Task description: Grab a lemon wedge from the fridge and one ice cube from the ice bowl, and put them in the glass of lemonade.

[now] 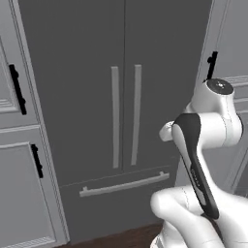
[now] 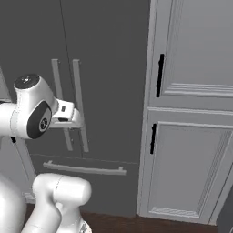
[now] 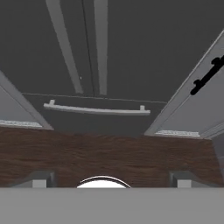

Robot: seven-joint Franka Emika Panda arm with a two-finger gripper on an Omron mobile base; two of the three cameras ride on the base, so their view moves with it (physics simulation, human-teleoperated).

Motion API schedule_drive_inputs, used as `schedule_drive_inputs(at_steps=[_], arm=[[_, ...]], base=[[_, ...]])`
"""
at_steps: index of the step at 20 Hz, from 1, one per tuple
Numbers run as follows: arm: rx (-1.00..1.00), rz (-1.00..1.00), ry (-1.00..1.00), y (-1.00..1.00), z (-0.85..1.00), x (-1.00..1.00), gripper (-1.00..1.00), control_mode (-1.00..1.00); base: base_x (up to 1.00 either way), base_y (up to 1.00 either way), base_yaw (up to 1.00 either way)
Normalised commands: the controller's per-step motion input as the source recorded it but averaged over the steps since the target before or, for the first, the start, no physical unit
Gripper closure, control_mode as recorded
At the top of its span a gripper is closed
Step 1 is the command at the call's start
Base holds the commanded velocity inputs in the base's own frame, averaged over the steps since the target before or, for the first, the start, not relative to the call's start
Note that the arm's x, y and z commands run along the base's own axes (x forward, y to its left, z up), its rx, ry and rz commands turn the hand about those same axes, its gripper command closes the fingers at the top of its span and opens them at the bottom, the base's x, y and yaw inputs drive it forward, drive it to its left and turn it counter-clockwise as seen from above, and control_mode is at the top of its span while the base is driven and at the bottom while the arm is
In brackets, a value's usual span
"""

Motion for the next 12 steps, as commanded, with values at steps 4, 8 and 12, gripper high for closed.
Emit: schedule_drive_inputs(at_steps=[4,8,12], arm=[[0.0,0.0,0.0,0.0,0.0,0.0,-1.0,1.0],[0.0,0.0,0.0,0.0,0.0,0.0,-1.0,1.0],[0.0,0.0,0.0,0.0,0.0,0.0,-1.0,1.0]], base=[[0.02,0.18,-0.91],[0.08,0.16,-0.94],[0.1,-0.05,-0.85]])
